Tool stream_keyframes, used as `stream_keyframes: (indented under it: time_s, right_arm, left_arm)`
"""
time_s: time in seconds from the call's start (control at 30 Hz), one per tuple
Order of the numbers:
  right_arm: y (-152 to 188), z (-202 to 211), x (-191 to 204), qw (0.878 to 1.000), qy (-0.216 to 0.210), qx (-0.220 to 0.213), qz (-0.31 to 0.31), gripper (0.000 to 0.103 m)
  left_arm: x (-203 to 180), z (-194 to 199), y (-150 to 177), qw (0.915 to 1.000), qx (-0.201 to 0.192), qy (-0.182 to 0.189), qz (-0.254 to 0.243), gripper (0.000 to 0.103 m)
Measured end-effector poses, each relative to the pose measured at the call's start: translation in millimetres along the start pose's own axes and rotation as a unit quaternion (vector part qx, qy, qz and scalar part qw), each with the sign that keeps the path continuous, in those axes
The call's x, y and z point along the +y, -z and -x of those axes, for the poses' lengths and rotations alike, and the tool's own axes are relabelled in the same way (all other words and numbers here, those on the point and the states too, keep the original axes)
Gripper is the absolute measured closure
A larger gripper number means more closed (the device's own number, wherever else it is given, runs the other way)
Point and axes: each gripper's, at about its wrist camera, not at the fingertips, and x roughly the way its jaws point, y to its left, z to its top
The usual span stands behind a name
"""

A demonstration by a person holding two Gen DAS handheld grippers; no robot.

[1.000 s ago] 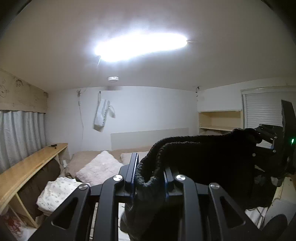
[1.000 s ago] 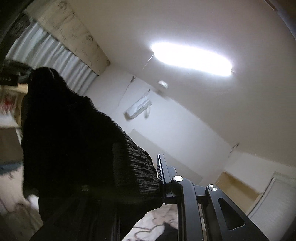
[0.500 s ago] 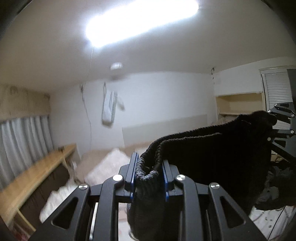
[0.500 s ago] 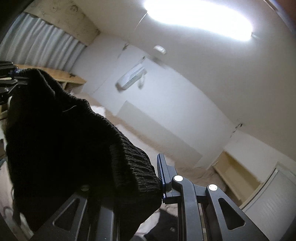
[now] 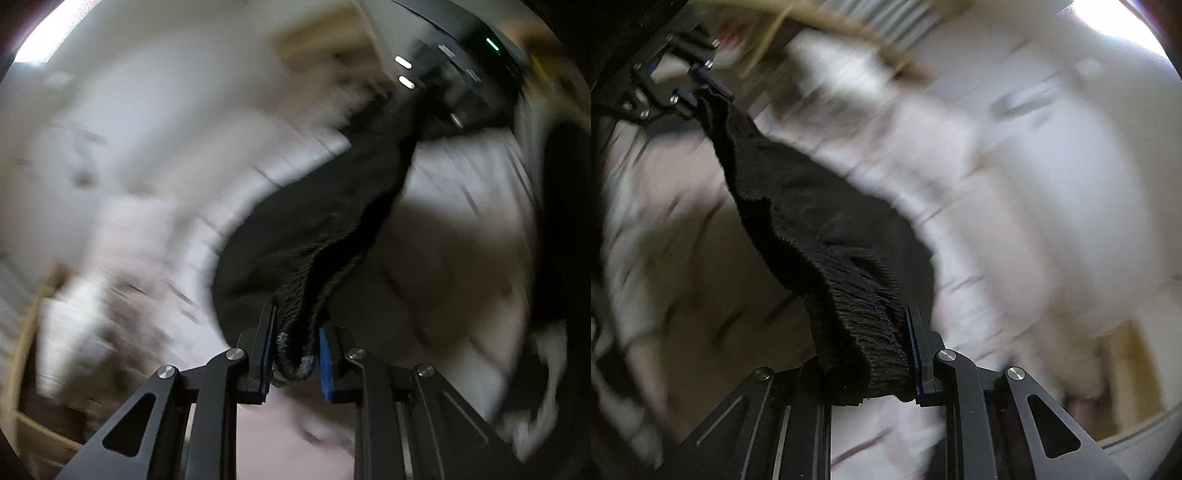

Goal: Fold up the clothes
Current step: 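Lay the black pants flat on the sheet and open both tools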

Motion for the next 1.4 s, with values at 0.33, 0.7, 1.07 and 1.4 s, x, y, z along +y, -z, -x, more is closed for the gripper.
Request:
stream_keyframes:
  time_s: [0.33, 0.7, 1.07, 1.4]
  right_arm:
    - [105, -91, 163, 0.971, -0.087, 0.075, 0.208, 0.087]
    - [123, -61, 168, 0.969, -0.101, 0.056, 0.220, 0.086]
    - [96, -29, 126, 0.971, -0.143, 0.080, 0.175, 0.017]
    - [16, -37, 10, 0.973, -0.143, 0.002, -0.183, 0.017]
  left_arm:
    - [-65, -54, 32, 0.9862, 0.060, 0.100, -0.117, 0.084]
    - [-84, -54, 54, 0.9758, 0.098, 0.150, -0.125, 0.095]
    - [70, -31, 14, 0.9801, 0.040, 0.094, 0.170, 0.032]
    - [215, -176, 58, 0.8525, 0.118, 0.072, 0.504, 0.043]
